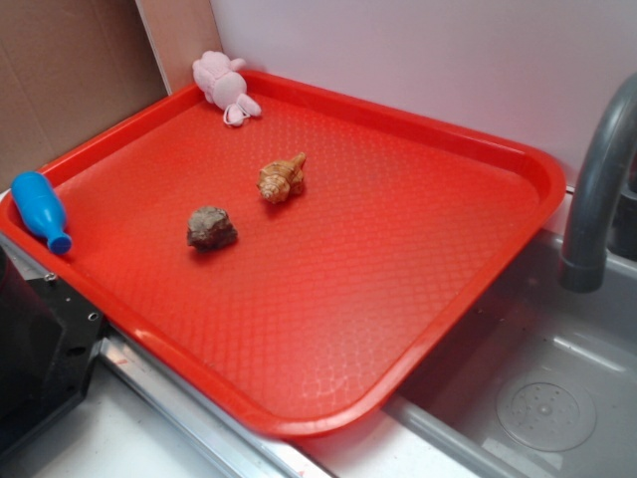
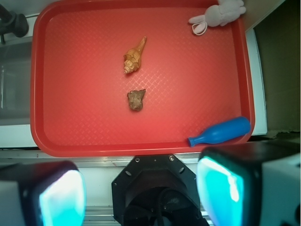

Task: Grab the shell.

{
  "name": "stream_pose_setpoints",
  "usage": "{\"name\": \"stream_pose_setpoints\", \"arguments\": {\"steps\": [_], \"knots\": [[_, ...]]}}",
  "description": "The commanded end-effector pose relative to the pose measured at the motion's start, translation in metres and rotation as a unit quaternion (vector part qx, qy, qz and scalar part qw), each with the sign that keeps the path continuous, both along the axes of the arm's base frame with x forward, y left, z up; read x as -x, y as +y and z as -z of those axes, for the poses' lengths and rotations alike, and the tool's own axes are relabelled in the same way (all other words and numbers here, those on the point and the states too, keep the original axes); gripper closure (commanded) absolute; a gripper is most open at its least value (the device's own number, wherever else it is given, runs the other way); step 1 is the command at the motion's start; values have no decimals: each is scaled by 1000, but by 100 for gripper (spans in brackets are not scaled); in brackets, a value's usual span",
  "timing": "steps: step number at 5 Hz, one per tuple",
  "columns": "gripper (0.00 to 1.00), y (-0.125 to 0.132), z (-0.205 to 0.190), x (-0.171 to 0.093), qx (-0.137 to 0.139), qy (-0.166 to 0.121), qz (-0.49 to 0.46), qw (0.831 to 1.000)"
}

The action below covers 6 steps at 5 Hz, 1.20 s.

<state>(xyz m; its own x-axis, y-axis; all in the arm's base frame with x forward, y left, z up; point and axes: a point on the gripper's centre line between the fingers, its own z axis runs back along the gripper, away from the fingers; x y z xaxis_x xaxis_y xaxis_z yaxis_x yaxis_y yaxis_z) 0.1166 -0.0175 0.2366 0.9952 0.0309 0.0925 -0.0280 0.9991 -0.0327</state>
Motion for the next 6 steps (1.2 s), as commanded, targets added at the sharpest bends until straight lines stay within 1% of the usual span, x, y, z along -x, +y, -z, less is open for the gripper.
{"name": "stream_pose_setpoints", "arguments": {"steps": [1, 2, 3, 6], "knots": [[0, 0, 0, 0, 0, 0, 0, 1000], [0, -11, 39, -39, -16, 8, -81, 997], [0, -21, 64, -88, -23, -58, -199, 978], [0, -21, 64, -88, -23, -58, -199, 978]]}}
